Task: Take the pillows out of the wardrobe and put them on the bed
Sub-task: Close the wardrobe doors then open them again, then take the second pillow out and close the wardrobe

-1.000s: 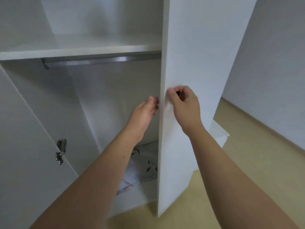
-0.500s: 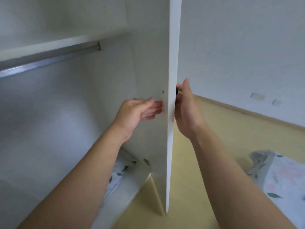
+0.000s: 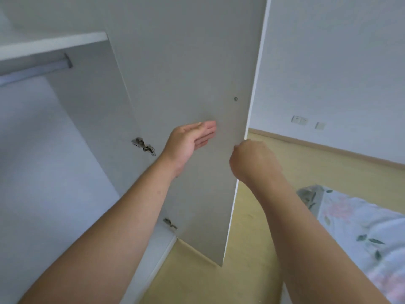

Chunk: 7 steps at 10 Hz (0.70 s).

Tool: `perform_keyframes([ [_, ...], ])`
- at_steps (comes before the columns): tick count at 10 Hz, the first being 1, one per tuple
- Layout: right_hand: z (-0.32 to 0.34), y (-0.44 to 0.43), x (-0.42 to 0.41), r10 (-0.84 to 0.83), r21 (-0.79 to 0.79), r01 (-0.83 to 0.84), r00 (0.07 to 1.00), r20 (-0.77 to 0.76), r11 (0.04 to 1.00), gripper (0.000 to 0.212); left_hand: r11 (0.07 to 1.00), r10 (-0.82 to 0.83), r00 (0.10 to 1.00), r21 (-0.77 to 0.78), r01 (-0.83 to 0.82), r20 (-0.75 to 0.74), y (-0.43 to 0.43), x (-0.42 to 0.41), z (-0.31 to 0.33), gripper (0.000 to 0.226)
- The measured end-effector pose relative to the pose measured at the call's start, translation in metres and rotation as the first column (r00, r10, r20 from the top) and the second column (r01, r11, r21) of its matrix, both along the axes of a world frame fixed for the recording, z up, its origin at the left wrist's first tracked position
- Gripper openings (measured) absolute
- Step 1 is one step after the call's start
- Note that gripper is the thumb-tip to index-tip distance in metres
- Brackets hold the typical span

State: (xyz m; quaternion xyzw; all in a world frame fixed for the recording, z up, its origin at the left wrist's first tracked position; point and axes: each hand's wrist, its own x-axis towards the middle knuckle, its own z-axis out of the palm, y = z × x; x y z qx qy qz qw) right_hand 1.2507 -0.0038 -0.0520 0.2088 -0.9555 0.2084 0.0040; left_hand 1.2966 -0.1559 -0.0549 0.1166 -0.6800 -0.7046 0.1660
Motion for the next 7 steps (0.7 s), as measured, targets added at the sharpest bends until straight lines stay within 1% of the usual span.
perform_keyframes([
  [1, -0.015, -0.024, 0.001, 0.064, 0.118, -0.081, 0.988, 0.138, 0.990, 0.023, 0.994, 0.102, 0.992, 0.025, -0.104, 0.075, -0.026, -0.001, -0.027, 0.035],
  [2, -0.039, -0.061, -0.004, 0.139, 0.171, -0.176, 0.968, 0.210, 0.969, 0.020, 0.962, 0.255, 0.953, 0.053, -0.266, 0.161, -0.055, 0.014, -0.063, 0.034],
  [3, -0.073, -0.105, -0.002, 0.293, 0.185, -0.350, 0.915, 0.277, 0.918, 0.021, 0.910, 0.374, 0.883, 0.073, -0.408, 0.283, -0.090, 0.048, -0.110, 0.036],
  [4, -0.123, -0.156, 0.007, 0.423, 0.179, -0.517, 0.819, 0.388, 0.837, 0.022, 0.849, 0.402, 0.793, 0.139, -0.510, 0.458, -0.128, 0.088, -0.161, 0.040],
  [5, -0.173, -0.205, 0.030, 0.468, 0.170, -0.611, 0.731, 0.497, 0.773, 0.024, 0.810, 0.432, 0.694, 0.090, -0.579, 0.576, -0.162, 0.125, -0.222, 0.037],
  [6, -0.232, -0.255, 0.057, 0.446, 0.142, -0.639, 0.661, 0.603, 0.756, 0.029, 0.809, 0.400, 0.626, 0.064, -0.585, 0.669, -0.207, 0.158, -0.300, 0.031],
  [7, -0.297, -0.300, 0.088, 0.426, 0.119, -0.674, 0.582, 0.693, 0.729, 0.022, 0.869, 0.226, 0.591, 0.113, -0.481, 0.774, -0.252, 0.189, -0.389, 0.025],
])
